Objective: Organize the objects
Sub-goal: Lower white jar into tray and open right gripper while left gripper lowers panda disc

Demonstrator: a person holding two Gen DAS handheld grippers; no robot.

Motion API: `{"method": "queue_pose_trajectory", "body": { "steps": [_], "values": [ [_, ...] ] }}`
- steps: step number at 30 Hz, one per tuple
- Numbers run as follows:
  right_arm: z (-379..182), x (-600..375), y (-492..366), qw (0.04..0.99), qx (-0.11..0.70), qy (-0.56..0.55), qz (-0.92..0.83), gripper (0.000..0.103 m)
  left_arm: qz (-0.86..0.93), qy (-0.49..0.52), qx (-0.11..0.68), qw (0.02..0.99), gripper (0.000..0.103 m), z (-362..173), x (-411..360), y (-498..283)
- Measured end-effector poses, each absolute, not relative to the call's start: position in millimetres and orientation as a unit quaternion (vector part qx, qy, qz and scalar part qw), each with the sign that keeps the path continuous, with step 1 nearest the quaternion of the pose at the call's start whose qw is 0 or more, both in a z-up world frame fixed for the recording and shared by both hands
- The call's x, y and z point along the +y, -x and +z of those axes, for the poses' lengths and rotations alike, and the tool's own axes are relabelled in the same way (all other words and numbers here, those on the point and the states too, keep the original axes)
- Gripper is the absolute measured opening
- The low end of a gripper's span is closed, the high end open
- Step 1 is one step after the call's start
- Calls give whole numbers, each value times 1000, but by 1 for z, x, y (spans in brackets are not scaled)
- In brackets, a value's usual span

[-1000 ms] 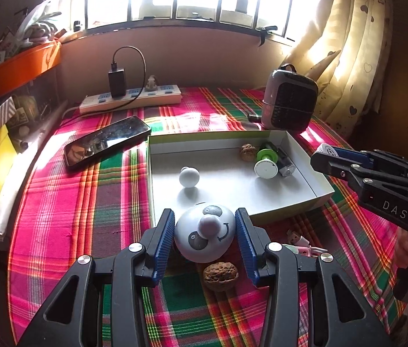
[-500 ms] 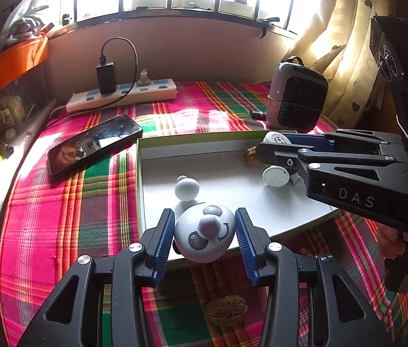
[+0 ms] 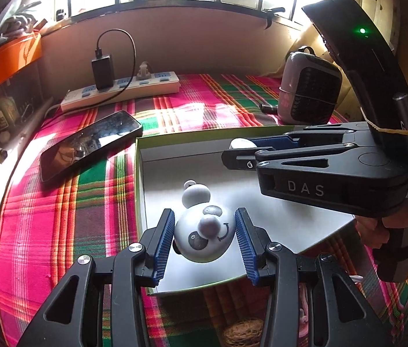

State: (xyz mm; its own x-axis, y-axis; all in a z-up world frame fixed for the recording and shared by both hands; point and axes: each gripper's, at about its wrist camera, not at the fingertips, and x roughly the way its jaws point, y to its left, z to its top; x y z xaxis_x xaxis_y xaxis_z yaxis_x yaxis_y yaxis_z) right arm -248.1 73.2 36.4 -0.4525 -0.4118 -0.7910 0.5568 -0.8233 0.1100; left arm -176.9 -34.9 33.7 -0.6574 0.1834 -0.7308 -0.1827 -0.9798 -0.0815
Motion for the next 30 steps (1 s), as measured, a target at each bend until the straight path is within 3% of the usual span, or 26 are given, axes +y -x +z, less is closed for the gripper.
{"method": "queue_pose_trajectory", "body": {
  "steps": [30],
  "values": [
    [19,55,263,272,119,-469,-832,29,902,418,11,111,41,20,-27,187]
  ]
}}
